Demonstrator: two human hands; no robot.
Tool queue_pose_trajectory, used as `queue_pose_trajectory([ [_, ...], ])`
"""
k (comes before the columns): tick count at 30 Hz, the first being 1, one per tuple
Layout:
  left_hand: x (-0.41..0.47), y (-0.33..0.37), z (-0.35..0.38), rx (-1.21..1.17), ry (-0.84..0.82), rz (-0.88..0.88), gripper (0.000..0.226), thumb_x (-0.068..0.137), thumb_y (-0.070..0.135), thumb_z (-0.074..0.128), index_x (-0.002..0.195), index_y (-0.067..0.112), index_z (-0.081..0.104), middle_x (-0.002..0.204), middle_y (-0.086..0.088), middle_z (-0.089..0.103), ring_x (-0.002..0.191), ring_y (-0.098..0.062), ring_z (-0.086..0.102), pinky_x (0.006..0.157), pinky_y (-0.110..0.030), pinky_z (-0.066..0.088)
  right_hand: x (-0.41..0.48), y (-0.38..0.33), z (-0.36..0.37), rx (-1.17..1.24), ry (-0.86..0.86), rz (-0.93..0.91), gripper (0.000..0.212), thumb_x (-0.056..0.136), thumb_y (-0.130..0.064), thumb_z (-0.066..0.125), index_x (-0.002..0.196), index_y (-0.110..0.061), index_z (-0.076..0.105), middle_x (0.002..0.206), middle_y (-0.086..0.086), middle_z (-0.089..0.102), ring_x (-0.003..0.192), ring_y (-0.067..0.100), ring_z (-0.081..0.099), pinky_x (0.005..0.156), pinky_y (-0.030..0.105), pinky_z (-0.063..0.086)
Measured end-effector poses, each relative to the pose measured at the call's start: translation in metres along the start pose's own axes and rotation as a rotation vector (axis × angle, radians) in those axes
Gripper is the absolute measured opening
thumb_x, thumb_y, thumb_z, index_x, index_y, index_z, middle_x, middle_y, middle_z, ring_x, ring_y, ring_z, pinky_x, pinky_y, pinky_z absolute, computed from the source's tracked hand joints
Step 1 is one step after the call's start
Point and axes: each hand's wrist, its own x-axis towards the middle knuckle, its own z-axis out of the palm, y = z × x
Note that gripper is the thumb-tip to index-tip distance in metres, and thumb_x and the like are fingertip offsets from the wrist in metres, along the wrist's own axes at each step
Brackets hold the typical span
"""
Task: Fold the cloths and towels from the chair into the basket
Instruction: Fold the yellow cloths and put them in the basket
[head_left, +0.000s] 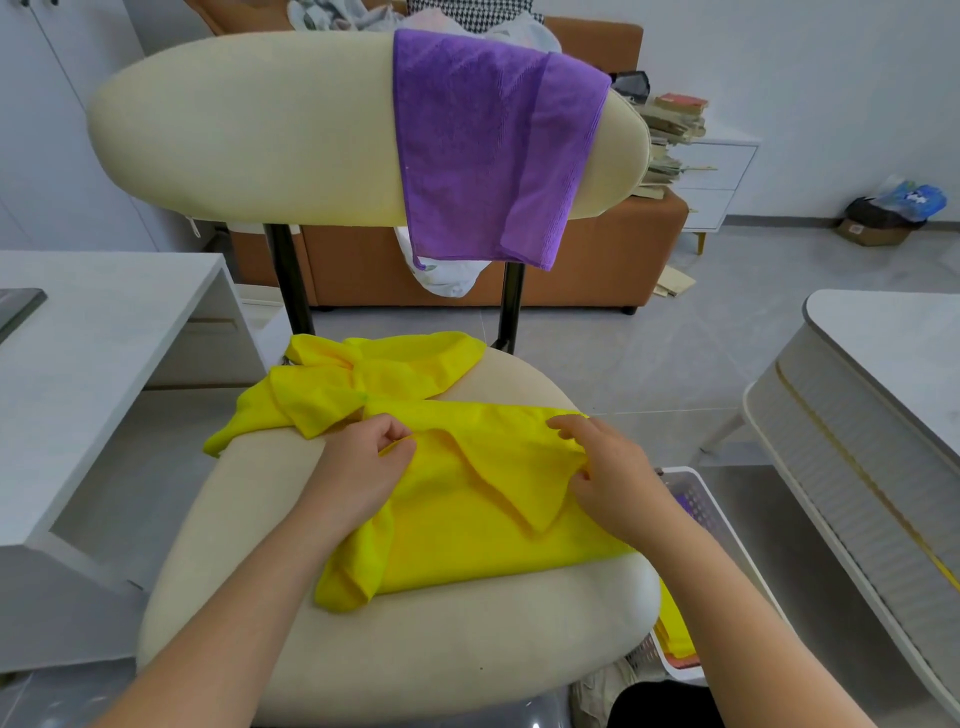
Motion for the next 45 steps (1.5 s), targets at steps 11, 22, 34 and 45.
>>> queue_pose_trajectory([
  [11,0.005,0.004,-0.001,0.034,-0.027,0.021,0.012,0.088,0.026,0.063,0.083,0.016,0.064,0.074,0.006,0.059,0.074,-0.008,0.053,0.062,-0.025,0.034,-0.006,-0.014,0.001,0.316,0.164,-0.298,0.015,0.085,-0.032,0.049,0.087,-0.033,0.063,0.073,-0.018,0.060,0.058,0.005,0.050,0.055,0.016,0.038],
  [22,-0.002,-0.017,-0.051,-0.359,-0.772,-0.228,0.086,0.033,0.058,0.089,0.100,0.007,0.070,0.101,-0.006,0.071,0.087,-0.017,0.066,0.071,-0.022,0.052,0.006,0.009,-0.024,0.877,0.443,0.409,0.023,0.097,-0.020,0.048,0.081,-0.005,0.057,0.072,0.010,0.044,0.067,0.017,0.041,0.060,0.026,0.036],
  [34,-0.013,0.000,-0.022,-0.848,-0.400,-0.556,0.022,0.096,0.013,0.045,0.111,0.010,0.062,0.098,-0.007,0.072,0.079,-0.018,0.072,0.063,-0.029,0.059,0.002,0.013,-0.022,0.689,-0.059,0.554,0.023,0.100,-0.025,0.038,0.104,-0.016,0.059,0.099,0.008,0.059,0.093,0.025,0.057,0.086,0.037,0.049],
  [45,-0.012,0.004,-0.030,-0.488,-0.332,-0.479,0.011,0.091,0.014,0.058,0.100,0.011,0.063,0.091,-0.005,0.067,0.080,-0.018,0.063,0.068,-0.028,0.050,-0.009,0.013,-0.035,0.457,-0.373,0.603,0.033,0.097,-0.019,0.044,0.126,-0.003,0.052,0.125,0.026,0.052,0.108,0.034,0.056,0.094,0.044,0.047],
])
